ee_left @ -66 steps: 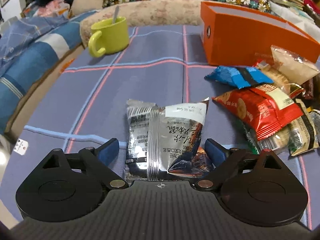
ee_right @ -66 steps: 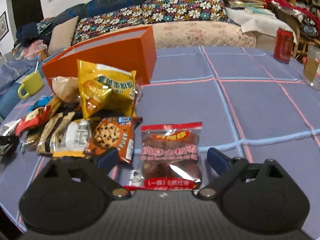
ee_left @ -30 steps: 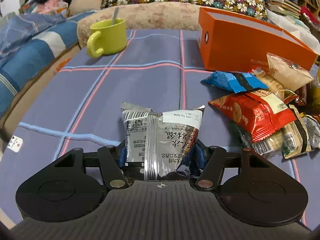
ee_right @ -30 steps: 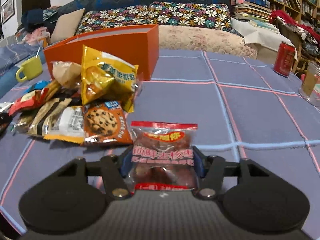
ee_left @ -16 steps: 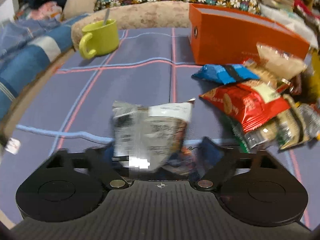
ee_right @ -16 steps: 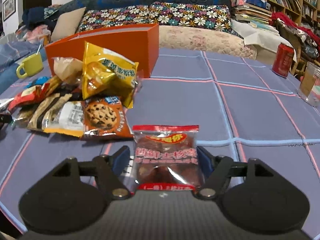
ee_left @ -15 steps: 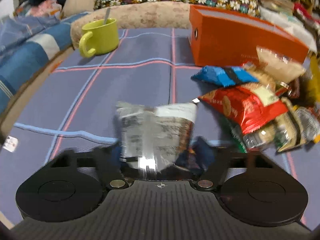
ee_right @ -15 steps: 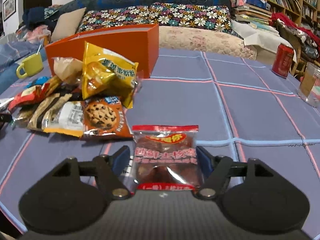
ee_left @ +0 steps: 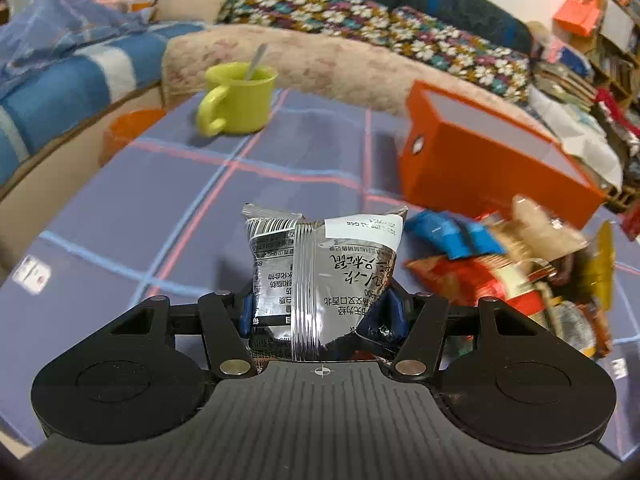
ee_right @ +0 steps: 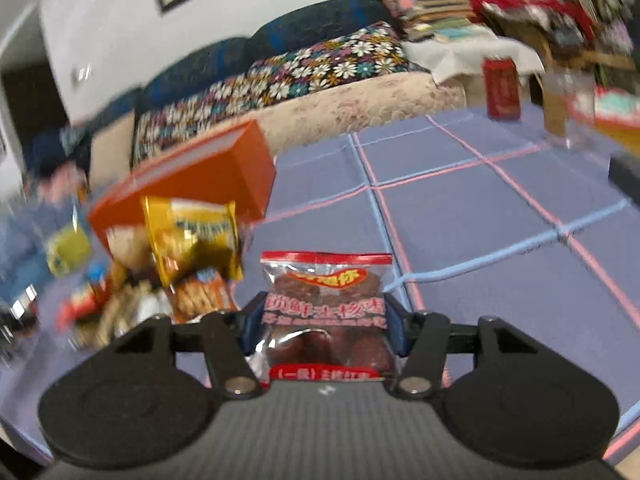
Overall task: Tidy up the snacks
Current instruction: 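Carry both packets into the orange box and open both tools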
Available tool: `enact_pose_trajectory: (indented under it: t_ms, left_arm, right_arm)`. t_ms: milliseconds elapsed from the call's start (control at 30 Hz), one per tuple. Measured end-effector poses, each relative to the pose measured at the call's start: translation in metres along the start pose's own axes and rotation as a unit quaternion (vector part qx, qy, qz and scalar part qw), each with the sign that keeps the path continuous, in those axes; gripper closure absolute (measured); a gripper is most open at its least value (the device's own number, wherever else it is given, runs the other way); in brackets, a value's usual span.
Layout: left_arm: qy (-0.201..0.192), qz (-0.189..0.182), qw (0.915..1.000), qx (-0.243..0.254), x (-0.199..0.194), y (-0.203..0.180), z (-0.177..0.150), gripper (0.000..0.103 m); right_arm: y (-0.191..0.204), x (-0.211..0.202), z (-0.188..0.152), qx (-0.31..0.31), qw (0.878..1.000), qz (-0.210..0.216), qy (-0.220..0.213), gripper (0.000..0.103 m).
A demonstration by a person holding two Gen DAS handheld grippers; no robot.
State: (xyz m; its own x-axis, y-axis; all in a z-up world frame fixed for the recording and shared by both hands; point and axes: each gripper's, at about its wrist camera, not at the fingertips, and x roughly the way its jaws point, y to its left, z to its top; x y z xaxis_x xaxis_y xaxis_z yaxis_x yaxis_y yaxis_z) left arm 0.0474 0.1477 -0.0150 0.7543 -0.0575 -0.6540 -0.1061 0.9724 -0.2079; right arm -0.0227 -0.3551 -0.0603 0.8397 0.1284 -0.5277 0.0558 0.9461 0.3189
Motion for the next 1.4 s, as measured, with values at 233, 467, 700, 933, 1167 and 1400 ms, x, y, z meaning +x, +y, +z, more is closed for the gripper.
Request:
enact_pose_trajectory:
  t_ms: [233, 467, 700, 933, 1167, 1400]
  left_arm:
    - [-0.014, -0.054, 0.9982, 0.023, 0.019, -0.056, 0.062, 0.083]
    - [-0.043, -0.065, 0.9954, 0.055, 0.067, -0.119, 0.141, 0.084]
    - [-0.050, -0.074, 0.9943, 0.059, 0.128, -0.147, 0.177, 0.083]
    - [-0.025, -0.050, 0.9965, 0.062, 0.174, -0.148, 0.174, 0.064]
    - [-0.051, -0.063, 0.9943, 0.068, 0.112, -0.139, 0.156, 0.050]
    - [-0.070, -0.039, 0.9879, 0.133, 0.038, -0.126, 0.082, 0.038]
  right_arm:
    - [0.073, 0.026, 0.052, -0.065, 0.995, 0.072, -0.027, 0.044]
    - [0.144, 0.112, 0.127, -0.120, 0.984, 0.112, -0.063, 0.044]
    - [0.167, 0.197, 0.149, -0.110, 0.987, 0.103, -0.055, 0.044]
    - [0.170, 0.226, 0.139, -0.121, 0.988, 0.084, -0.036, 0.033]
    - [0.164, 0.179, 0.154, -0.099, 0.986, 0.095, -0.090, 0.009]
    - [0.146, 0.120, 0.116, -0.106, 0.986, 0.104, -0.071, 0.009]
